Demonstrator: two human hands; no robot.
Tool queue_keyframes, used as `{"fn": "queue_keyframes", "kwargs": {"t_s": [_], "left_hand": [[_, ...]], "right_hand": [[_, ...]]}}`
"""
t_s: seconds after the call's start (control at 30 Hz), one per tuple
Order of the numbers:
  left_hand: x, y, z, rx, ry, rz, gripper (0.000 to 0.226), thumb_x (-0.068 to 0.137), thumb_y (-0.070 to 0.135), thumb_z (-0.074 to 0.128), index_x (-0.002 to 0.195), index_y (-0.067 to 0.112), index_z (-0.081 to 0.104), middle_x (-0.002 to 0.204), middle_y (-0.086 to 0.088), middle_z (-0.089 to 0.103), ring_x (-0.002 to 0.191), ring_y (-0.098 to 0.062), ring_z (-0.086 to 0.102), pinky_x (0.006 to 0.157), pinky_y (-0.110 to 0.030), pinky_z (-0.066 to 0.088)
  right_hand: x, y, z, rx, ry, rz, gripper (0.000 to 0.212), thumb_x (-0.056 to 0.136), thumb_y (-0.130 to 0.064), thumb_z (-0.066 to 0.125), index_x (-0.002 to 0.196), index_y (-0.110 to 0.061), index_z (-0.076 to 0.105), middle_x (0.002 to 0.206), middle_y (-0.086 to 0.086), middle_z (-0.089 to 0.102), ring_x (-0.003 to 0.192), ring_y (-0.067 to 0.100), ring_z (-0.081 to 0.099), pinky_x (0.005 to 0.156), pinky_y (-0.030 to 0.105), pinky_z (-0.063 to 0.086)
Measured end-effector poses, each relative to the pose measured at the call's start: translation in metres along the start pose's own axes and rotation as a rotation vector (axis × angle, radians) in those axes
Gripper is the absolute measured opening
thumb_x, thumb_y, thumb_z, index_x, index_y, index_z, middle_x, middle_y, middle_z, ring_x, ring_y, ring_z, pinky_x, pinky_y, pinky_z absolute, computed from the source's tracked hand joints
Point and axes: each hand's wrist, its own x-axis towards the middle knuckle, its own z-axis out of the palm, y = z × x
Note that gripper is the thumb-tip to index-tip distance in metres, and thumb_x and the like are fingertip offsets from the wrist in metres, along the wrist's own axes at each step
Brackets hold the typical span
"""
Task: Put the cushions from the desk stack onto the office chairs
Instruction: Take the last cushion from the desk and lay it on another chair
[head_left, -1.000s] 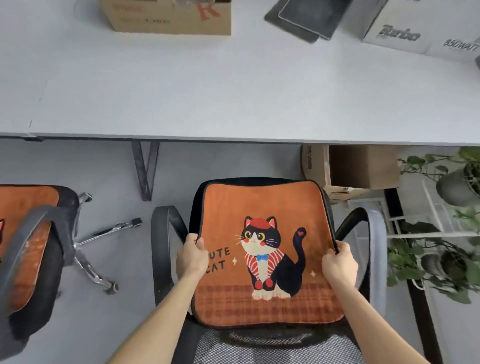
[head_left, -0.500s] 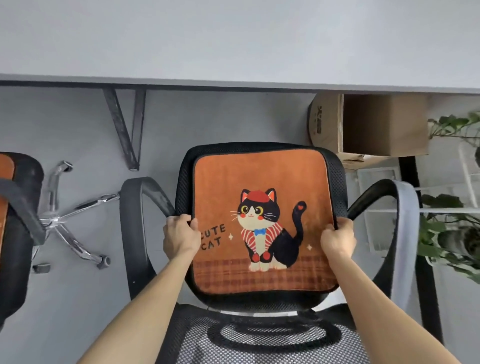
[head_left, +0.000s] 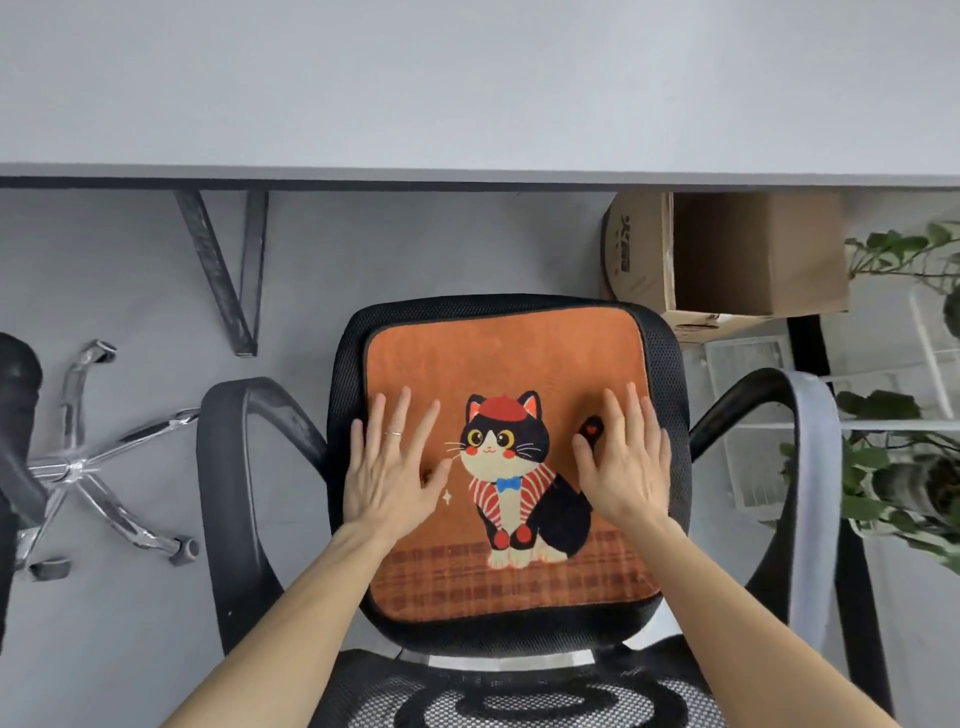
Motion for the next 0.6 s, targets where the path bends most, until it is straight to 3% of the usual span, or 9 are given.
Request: {"fn": "queue_keyframes", "kwargs": {"t_s": [0.07, 0.17, 0.37, 0.6], "left_hand": [[0.009, 0.005, 0.013, 0.039, -0.041, 0.03, 0.079, 0.095, 0.068, 0.031, 0.158, 0.038, -0.006, 0.166, -0.003, -0.02, 0.152, -0.031, -0.019, 0.123, -0.055, 0.001], [0.019, -0.002, 0.028, 0.088, -0.054, 0.016, 0.079, 0.094, 0.076, 0.021, 0.157, 0.041, -0.01, 0.165, -0.002, -0.023, 0.15, -0.031, -0.025, 0.123, -0.056, 0.0], [0.017, -0.014, 0.046, 0.149, 0.011, 0.028, 0.083, 0.091, 0.079, 0.025, 0.159, 0.038, 0.0, 0.167, -0.004, -0.014, 0.152, -0.034, -0.015, 0.121, -0.062, 0.003], [0.017, -0.005, 0.037, 0.124, -0.023, -0.006, 0.081, 0.092, 0.079, 0.021, 0.159, 0.038, 0.001, 0.167, -0.005, -0.016, 0.152, -0.034, -0.017, 0.12, -0.063, 0.003]], "right_hand": [[0.005, 0.003, 0.016, -0.081, -0.072, -0.079, 0.076, 0.101, -0.064, 0.03, 0.163, -0.032, 0.0, 0.17, 0.001, -0.012, 0.156, 0.025, -0.013, 0.124, 0.053, -0.003], [0.008, 0.018, 0.037, -0.136, -0.066, -0.081, 0.079, 0.099, -0.071, 0.019, 0.162, -0.032, -0.009, 0.169, 0.001, -0.019, 0.155, 0.024, -0.02, 0.125, 0.056, -0.002], [0.009, 0.032, 0.052, -0.183, 0.005, -0.115, 0.082, 0.098, -0.073, 0.022, 0.162, -0.031, -0.005, 0.17, 0.001, -0.012, 0.156, 0.025, -0.016, 0.125, 0.055, -0.001], [0.014, 0.022, 0.035, -0.17, -0.05, -0.088, 0.086, 0.093, -0.08, 0.022, 0.163, -0.033, 0.003, 0.171, -0.001, -0.008, 0.156, 0.024, -0.013, 0.124, 0.057, 0.003]]}}
